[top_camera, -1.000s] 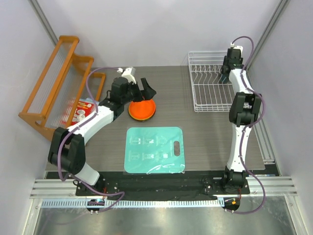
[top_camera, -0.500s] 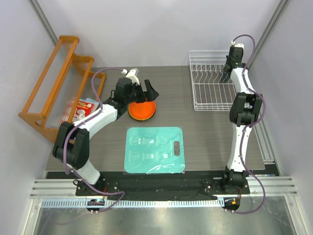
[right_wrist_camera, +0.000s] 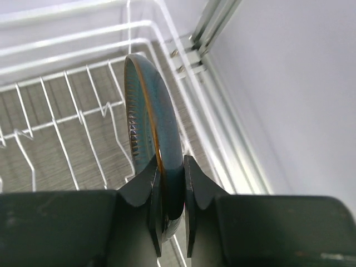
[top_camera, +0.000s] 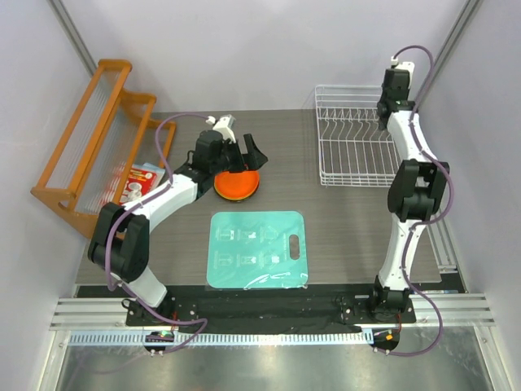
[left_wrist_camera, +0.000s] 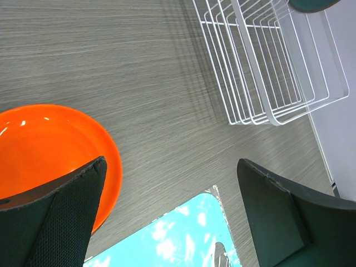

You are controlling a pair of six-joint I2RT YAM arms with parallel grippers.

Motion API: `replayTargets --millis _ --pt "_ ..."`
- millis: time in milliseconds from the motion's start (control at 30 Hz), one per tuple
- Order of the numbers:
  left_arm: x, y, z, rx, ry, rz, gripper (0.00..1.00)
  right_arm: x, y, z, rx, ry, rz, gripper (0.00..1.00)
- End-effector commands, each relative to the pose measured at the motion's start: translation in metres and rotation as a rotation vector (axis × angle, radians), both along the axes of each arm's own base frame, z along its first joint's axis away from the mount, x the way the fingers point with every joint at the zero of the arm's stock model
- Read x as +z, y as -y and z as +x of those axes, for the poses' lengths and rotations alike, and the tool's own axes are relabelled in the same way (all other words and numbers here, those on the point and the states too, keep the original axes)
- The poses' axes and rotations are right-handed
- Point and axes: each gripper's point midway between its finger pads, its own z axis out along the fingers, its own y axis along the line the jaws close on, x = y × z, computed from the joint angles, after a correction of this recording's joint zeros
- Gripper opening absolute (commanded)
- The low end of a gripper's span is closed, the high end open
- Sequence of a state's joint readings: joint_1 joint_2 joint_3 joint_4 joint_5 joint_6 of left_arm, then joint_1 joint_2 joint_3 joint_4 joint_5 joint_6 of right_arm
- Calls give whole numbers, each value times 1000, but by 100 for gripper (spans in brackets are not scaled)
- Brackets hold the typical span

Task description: Unload the plates from the dish rack

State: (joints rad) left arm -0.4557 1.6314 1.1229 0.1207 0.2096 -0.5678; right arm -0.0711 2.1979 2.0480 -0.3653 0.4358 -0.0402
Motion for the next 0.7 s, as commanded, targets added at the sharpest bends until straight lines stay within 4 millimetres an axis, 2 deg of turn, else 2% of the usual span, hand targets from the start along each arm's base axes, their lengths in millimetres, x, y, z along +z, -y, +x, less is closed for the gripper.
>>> replayTargets --millis 0,67,133,167,200,333,367,400,433,467,533,600,633,667 --pt "35 6 -3 -17 72 -47 100 118 0 -16 -29 281 -13 1" --pt "37 8 -5 -21 78 -54 99 129 -5 -24 -22 303 3 1" --pt "41 8 -6 -22 83 -60 99 125 -15 -30 -11 301 35 1" --pt "41 9 -6 -24 82 -63 100 137 -20 -38 -1 326 48 1" --pt "42 11 -5 -28 86 -66 99 130 -25 -41 5 313 60 1" --pt "44 20 0 -56 86 -91 99 134 -59 -59 73 326 160 1" --pt "45 22 1 -61 80 -100 100 121 -65 -64 90 301 182 1" --pt "47 24 1 -69 82 -106 99 132 -68 -74 97 328 201 1" --pt "46 25 2 -72 78 -110 99 133 -76 -76 135 340 231 1" --pt "48 26 1 -70 84 -117 99 123 -98 -80 174 324 269 1" --pt "48 22 0 -56 90 -113 100 130 -112 -89 217 337 289 1" --pt "49 19 -1 -44 100 -110 99 123 -132 -96 265 313 302 1" --pt "49 18 -1 -38 103 -110 99 129 -138 -103 284 325 319 1" --pt "49 17 -2 -38 103 -108 99 119 -154 -108 336 300 364 1"
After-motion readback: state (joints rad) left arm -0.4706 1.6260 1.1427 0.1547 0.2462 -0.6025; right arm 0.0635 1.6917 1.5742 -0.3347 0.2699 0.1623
